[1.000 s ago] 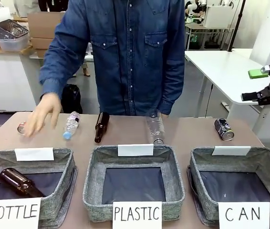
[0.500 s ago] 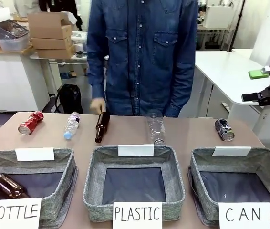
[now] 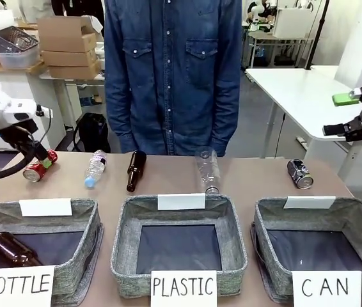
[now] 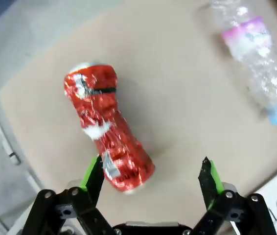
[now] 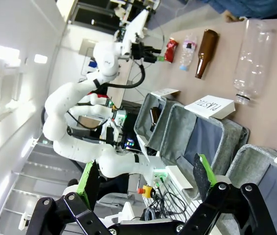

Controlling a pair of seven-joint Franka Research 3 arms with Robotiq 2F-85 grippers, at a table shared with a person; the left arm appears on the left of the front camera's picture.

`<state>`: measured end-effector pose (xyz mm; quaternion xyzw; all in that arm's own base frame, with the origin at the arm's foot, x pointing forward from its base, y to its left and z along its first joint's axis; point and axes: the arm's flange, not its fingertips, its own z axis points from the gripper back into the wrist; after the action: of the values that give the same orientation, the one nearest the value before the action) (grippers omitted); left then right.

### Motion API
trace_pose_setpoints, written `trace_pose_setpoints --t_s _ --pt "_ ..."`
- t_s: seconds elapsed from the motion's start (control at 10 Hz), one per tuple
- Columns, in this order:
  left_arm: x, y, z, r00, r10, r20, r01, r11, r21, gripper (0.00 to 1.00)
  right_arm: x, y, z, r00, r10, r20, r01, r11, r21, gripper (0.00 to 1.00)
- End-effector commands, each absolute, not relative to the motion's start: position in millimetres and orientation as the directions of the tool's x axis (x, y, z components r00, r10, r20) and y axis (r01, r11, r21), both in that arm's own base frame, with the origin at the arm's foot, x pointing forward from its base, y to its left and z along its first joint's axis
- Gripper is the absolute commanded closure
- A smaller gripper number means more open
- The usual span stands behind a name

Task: Sort the can waste into the basket.
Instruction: Pick up the can waste from the table and place it in the right Fabric basket.

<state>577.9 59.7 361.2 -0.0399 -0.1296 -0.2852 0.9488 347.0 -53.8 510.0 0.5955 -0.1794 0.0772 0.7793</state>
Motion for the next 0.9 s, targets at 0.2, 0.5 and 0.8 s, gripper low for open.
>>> trace_pose_setpoints --t_s 0.2,0.5,0.8 --pt "606 68 345 0.845 -0.454 0.284 0.438 0.891 0.122 0.0 349 -52 511 0.912 -0.101 0.399 -0.363 0.259 0.895 0.0" --pt "622 76 336 0.853 -0.436 0.286 0.449 0.893 0.02 0.0 349 -52 511 0.912 -0.101 0.399 -0.363 0.259 0.895 0.0" --pt "628 76 324 0.855 -0.434 0.285 0.459 0.888 -0.024 0.0 349 -52 511 0.912 -0.101 0.399 -0.363 0.259 0.895 0.0"
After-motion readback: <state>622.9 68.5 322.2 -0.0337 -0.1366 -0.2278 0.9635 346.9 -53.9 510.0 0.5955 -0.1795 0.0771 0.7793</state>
